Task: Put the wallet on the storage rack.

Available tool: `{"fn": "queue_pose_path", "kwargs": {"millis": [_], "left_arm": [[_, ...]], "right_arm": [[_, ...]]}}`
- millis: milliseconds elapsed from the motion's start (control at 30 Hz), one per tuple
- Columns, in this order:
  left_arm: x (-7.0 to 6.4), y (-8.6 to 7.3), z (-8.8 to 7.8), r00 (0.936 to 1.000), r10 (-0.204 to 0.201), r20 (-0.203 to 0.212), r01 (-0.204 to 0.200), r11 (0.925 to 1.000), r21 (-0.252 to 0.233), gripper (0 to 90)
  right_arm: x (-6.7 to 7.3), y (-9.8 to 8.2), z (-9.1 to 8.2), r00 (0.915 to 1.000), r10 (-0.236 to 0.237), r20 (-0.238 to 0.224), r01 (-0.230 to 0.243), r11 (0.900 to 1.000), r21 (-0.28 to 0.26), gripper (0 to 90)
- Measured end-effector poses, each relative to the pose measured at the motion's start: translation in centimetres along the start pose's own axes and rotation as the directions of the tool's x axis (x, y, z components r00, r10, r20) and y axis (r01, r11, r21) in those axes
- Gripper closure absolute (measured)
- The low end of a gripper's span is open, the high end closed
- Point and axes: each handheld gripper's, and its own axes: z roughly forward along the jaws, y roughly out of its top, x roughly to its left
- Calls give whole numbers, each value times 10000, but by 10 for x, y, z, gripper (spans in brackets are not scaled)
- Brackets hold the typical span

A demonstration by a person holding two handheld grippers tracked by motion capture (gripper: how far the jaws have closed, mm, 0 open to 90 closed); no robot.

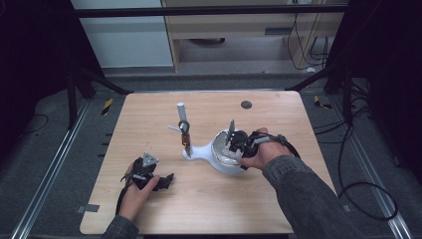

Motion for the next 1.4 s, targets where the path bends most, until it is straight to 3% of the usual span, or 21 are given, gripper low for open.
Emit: {"fn": "queue_pose_path", "kwargs": {"millis": [1400], "left_arm": [[0,0,0,10000,-4,36,4,10000,4,0]], "right_arm": [[1,21,12,9996,-44,267,44,10000,-5,313]]}}
